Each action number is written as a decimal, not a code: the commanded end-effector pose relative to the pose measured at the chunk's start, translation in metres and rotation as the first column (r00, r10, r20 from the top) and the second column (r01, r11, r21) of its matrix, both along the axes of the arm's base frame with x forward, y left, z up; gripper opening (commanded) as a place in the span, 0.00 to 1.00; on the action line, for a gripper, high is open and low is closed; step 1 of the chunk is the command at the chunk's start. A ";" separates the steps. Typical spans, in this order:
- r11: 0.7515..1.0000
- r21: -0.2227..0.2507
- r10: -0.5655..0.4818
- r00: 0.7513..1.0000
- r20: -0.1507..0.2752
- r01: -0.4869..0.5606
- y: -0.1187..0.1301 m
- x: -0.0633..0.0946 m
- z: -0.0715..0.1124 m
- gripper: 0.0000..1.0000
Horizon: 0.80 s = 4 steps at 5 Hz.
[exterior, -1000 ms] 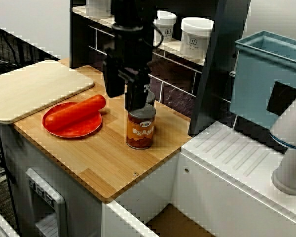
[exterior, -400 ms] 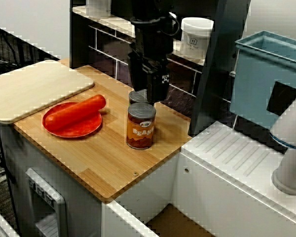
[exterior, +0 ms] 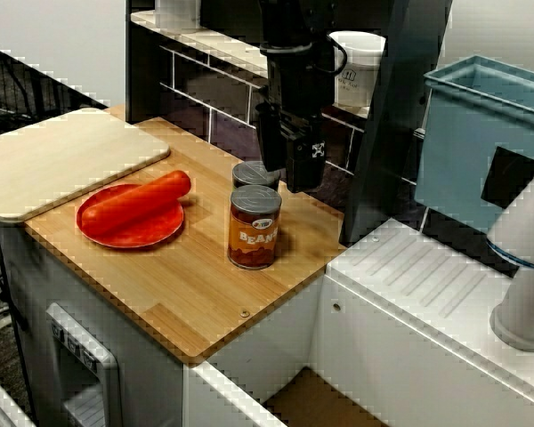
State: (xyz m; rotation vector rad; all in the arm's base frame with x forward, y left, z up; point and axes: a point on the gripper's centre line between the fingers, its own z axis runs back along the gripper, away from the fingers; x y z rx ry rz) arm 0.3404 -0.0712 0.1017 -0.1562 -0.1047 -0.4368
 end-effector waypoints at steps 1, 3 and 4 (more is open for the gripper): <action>1.000 0.004 0.013 0.999 0.033 -0.014 0.000 0.006 0.002 1.00; 0.998 0.049 0.044 0.999 0.002 -0.044 0.004 0.003 -0.024 1.00; 0.996 0.070 0.048 0.999 -0.004 -0.047 0.013 -0.001 -0.035 1.00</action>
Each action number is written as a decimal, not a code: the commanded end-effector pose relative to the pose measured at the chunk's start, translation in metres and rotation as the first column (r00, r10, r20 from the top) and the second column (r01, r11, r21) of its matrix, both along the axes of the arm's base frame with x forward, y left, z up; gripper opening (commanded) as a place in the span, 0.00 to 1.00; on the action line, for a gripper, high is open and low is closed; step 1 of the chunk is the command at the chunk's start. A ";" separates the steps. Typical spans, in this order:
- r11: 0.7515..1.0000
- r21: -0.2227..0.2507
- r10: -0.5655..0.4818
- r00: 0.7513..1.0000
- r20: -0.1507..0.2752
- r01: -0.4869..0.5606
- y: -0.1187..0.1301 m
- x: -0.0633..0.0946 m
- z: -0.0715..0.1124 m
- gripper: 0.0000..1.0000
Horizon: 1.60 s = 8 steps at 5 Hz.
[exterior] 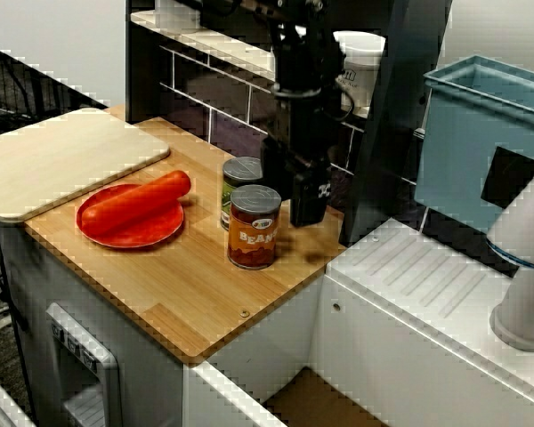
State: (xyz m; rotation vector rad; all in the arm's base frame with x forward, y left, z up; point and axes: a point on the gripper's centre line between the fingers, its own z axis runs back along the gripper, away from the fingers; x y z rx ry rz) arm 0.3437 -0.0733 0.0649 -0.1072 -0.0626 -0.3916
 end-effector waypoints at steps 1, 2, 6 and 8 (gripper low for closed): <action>1.000 0.022 0.010 1.000 0.022 -0.011 0.023 -0.011 0.001 1.00; 1.000 0.025 0.016 1.000 0.016 -0.017 0.030 -0.020 0.003 1.00; 0.999 0.028 0.042 0.999 0.022 -0.043 0.055 -0.077 0.009 1.00; 1.000 0.004 -0.021 0.999 0.034 0.021 0.046 -0.102 0.020 1.00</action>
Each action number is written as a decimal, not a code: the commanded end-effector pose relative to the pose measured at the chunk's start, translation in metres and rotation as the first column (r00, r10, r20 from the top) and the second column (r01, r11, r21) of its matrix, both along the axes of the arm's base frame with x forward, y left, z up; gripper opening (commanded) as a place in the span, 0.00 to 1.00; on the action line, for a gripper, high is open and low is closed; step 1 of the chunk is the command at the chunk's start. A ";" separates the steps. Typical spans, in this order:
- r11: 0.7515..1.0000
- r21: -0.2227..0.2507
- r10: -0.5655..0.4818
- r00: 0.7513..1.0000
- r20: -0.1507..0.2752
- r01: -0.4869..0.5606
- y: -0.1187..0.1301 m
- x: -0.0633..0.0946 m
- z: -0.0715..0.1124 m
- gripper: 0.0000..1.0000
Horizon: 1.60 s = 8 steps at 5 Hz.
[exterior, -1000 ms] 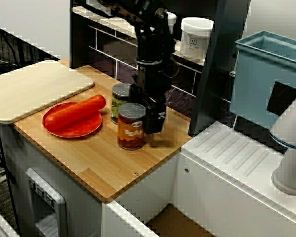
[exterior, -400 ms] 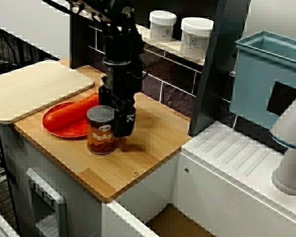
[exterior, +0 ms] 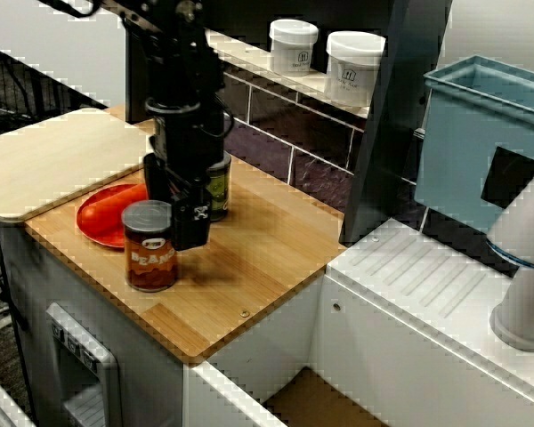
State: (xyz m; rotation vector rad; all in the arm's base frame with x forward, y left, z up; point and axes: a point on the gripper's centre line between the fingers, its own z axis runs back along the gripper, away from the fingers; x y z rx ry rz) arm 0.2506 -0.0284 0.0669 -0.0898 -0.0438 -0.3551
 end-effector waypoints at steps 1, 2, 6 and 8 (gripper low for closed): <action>0.994 -0.047 -0.099 0.995 0.033 0.100 -0.003 -0.007 0.021 1.00; 0.996 -0.055 -0.071 0.997 0.017 0.072 0.000 0.000 0.018 1.00; 0.998 -0.069 -0.004 1.000 0.010 0.004 0.006 0.026 0.032 1.00; 0.997 -0.077 -0.021 1.000 0.014 0.022 0.002 0.021 0.050 1.00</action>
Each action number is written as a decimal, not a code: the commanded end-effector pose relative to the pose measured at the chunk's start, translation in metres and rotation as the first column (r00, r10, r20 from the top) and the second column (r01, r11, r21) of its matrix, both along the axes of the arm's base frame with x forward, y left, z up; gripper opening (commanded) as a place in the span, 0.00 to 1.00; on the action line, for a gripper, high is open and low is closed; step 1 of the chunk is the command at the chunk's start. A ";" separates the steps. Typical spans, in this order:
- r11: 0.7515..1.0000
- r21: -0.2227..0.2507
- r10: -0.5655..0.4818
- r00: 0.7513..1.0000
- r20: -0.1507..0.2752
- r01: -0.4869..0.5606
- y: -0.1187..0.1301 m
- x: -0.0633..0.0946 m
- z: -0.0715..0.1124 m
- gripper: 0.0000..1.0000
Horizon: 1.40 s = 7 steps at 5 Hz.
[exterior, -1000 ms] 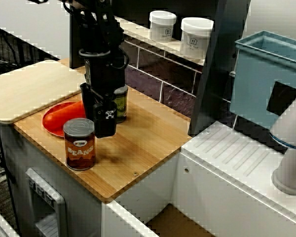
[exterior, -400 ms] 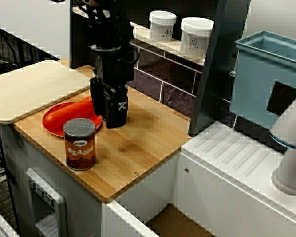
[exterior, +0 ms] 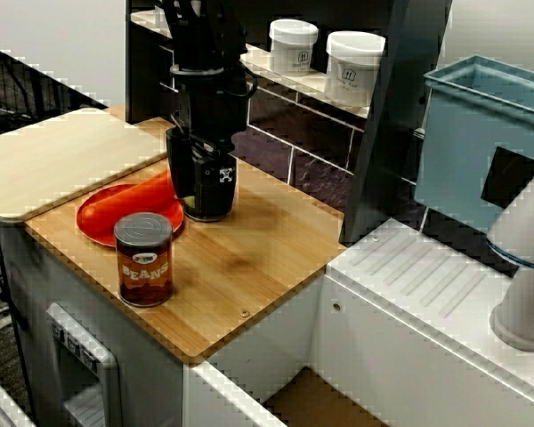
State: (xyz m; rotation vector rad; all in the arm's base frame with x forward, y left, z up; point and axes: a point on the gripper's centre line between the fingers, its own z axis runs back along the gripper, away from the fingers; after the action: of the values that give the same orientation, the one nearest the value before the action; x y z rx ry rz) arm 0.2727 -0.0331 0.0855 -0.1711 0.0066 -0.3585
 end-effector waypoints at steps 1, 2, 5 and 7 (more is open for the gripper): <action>1.000 -0.005 -0.026 0.996 0.081 0.026 0.008 -0.009 0.040 1.00; 0.999 -0.004 -0.048 0.996 0.080 0.048 0.012 -0.022 0.047 1.00; 0.973 0.100 -0.215 0.975 0.051 0.210 0.041 -0.056 0.044 1.00; 0.941 0.139 -0.314 0.949 0.013 0.309 0.059 -0.076 0.038 1.00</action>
State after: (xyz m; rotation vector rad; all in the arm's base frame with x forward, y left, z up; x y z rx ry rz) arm 0.1956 0.0148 0.1128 -0.0377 0.0516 -0.6700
